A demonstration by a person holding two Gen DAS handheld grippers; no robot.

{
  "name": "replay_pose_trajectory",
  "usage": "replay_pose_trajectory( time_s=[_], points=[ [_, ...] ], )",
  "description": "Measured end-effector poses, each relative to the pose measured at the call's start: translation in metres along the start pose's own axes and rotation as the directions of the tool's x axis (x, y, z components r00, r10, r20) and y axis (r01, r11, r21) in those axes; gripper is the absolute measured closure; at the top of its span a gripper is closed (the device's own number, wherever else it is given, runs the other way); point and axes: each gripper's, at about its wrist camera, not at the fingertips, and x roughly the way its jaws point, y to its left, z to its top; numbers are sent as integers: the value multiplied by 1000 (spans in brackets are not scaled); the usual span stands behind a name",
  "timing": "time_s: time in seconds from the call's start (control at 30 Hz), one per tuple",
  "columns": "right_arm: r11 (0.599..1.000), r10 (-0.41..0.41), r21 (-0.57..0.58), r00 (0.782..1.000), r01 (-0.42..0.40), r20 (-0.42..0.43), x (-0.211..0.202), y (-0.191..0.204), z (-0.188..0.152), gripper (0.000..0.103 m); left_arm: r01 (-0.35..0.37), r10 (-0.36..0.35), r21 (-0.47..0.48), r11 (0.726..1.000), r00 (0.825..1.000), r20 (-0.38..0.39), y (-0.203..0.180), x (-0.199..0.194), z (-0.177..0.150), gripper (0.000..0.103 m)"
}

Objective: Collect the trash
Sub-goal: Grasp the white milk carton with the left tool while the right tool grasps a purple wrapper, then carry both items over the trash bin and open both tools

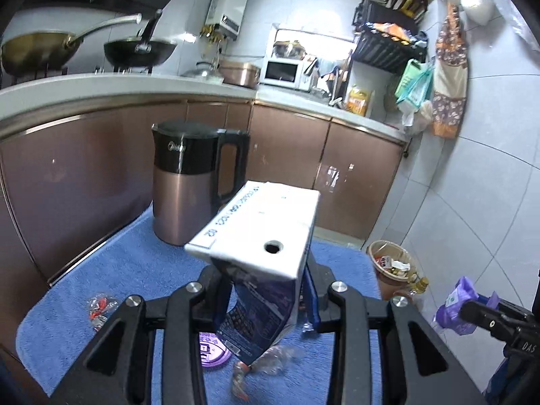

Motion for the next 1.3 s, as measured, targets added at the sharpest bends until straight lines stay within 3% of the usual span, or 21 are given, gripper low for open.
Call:
replay_pose_trajectory(
  time_s=[0.33,0.63,0.9,1.1,1.3],
  points=[
    [993,-104,65,988,97,111,-83,-25,-11,65,69,-69,4,998,998,7,-49,-36,-2,69],
    [971,-181,185,974,154,136,-127,-77,-33,65,203,-200,41,978,977,-70,-131,-13,-12,69],
    [926,-269,300,959,230,94,-134,-130,-57,65,340,-317,102,935,930,-187,-224,33,-38,69],
    [882,-346,341,938,326,-4,-121,-171,-78,64,435,-378,137,890,871,-313,-291,80,-70,69],
    [842,-384,370,918,393,-102,-105,-205,-101,62,467,-378,154,871,836,-399,-336,121,-99,68]
  ],
)
